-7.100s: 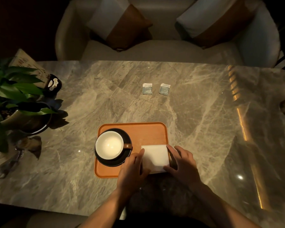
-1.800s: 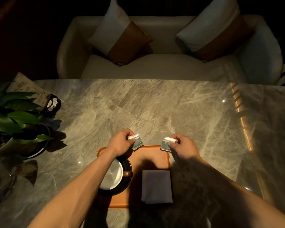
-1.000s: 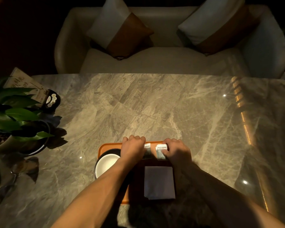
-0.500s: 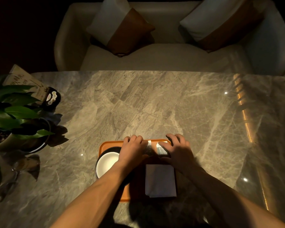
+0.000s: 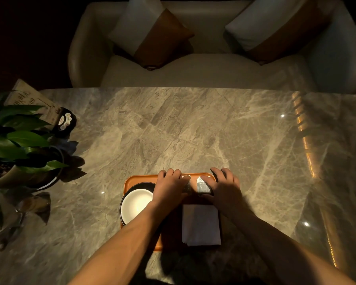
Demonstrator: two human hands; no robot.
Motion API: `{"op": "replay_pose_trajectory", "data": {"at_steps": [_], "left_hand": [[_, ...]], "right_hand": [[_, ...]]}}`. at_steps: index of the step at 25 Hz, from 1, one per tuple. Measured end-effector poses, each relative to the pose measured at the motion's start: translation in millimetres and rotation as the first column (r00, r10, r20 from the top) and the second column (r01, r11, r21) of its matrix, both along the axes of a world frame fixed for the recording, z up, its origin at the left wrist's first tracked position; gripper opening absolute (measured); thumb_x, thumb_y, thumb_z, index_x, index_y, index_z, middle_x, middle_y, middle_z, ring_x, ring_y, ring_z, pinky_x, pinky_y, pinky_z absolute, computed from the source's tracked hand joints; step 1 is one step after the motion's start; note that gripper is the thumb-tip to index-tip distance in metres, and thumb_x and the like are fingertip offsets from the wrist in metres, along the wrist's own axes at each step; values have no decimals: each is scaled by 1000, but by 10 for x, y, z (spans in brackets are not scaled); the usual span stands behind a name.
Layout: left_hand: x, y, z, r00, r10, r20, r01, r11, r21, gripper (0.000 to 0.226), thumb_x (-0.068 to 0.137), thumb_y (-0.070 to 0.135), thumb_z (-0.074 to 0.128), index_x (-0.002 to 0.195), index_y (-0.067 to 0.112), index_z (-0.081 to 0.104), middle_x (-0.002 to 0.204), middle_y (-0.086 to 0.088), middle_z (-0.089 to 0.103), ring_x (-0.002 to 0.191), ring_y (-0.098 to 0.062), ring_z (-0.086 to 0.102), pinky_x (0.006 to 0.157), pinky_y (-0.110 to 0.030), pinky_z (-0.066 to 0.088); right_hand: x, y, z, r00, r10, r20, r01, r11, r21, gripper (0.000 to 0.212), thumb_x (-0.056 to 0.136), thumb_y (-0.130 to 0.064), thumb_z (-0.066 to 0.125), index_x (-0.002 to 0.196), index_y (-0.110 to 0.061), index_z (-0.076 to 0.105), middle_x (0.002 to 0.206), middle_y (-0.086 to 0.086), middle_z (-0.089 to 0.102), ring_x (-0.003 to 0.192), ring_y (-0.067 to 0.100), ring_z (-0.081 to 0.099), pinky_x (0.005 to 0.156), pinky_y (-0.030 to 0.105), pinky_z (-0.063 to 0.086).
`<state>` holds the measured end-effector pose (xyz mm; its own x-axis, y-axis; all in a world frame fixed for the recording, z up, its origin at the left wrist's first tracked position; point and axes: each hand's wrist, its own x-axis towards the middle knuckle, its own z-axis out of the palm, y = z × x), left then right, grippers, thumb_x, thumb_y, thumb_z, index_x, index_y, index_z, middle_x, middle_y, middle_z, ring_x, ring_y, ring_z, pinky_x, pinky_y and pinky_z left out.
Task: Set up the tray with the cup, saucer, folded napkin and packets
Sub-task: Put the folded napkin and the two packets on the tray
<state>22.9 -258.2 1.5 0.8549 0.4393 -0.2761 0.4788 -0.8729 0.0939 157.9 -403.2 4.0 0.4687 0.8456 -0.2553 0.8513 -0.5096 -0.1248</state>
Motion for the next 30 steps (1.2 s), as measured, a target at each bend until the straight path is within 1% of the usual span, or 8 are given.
{"op": "replay_pose_trajectory", "data": {"at_steps": [3,7,11,16,20,24,28,30], "left_hand": [[18,-29,-12,1000,-12,6,12,1000,9,40,84,50,63,118,32,55,110,-1,58,104,-24,50,93,-41,34],[2,-1,-12,1000,-3,8,3,1000,2,44,84,50,64,122,29,55,116,0,57,109,-24,49,96,-42,33],[-24,19,-19,1000,-9,-13,9,1000,18,42,88,44,61,126,27,55,120,0,56,112,-25,48,99,-42,32],[19,-45,-7,999,-27,-26,28,999,38,33,88,41,62,119,28,57,115,0,58,107,-24,51,93,-41,36],[12,-47,-28,999,-29,-16,30,999,44,34,86,40,64,118,29,59,113,0,59,104,-24,53,90,-40,38],[19,-42,-36,1000,-22,-5,23,999,34,33,86,40,64,116,29,59,113,0,60,103,-24,53,90,-41,38],[18,-33,-45,1000,-22,14,21,999,39,32,86,42,64,114,29,59,111,1,59,102,-24,52,89,-40,37],[4,-27,-33,999,-7,36,7,1000,4,30,86,42,63,113,28,60,111,1,60,102,-24,52,90,-41,36]], "right_hand": [[-13,-2,-2,1000,-6,7,6,1000,-7,65,51,-55,89,107,-26,74,120,12,68,106,40,63,76,50,53],[-21,-4,11,1000,-12,4,12,1000,4,67,50,-55,89,108,-27,73,119,10,68,105,38,63,75,49,53],[-34,-3,11,1000,-28,-3,28,1000,-2,67,48,-54,91,107,-28,74,117,10,70,104,38,65,74,49,54],[-48,-1,23,999,-37,-20,37,999,-5,66,50,-54,90,109,-29,73,120,10,69,106,37,64,77,50,54],[-42,-5,22,999,-31,-21,31,999,-11,65,52,-53,90,110,-29,73,121,11,69,107,38,64,77,51,54],[-46,-8,12,1000,-28,-14,28,1000,-10,64,53,-54,89,109,-28,73,120,10,69,106,37,64,77,51,54],[-31,-2,-3,999,-29,-19,30,999,29,64,54,-54,88,110,-27,72,120,11,68,106,37,64,77,51,53],[-45,-23,1,999,-26,-28,27,999,29,64,56,-56,86,110,-26,72,119,11,69,105,35,64,76,49,53]]}}
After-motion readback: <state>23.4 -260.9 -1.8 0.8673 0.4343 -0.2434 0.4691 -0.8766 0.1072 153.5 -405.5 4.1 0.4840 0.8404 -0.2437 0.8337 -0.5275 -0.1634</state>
